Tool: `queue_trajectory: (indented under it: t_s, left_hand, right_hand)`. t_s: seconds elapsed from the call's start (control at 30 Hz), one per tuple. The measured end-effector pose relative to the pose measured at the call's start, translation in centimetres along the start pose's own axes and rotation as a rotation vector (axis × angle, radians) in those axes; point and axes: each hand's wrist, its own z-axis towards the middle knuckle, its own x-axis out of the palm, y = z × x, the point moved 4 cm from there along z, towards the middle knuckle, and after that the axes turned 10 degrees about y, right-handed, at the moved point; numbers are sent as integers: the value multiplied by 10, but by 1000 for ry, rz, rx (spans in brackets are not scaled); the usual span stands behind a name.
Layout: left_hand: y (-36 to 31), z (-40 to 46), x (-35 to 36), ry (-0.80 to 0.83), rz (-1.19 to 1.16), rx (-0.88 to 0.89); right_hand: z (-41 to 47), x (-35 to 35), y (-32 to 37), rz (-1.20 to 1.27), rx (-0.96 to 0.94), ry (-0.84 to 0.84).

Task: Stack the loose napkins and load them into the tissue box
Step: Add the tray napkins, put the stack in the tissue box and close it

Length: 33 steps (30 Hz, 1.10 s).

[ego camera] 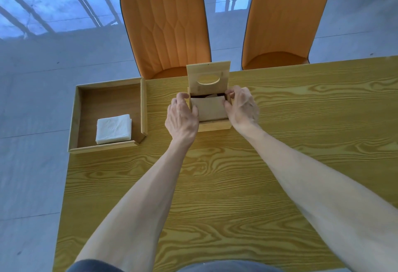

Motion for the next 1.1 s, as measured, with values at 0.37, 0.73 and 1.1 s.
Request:
queue_trajectory:
  t_s: [0.37, 0.73, 1.1]
  left_hand:
    - [32, -6, -21, 18, -151, -49]
    - [174, -7, -115, -127, -131, -255]
    - [229, 19, -133, 224, -233, -431]
  right_hand:
    - [-22, -4, 21, 97, -119, -115]
    - [-54, 58, 144, 254, -383, 132]
    - [-65, 166, 223, -90, -377, 825]
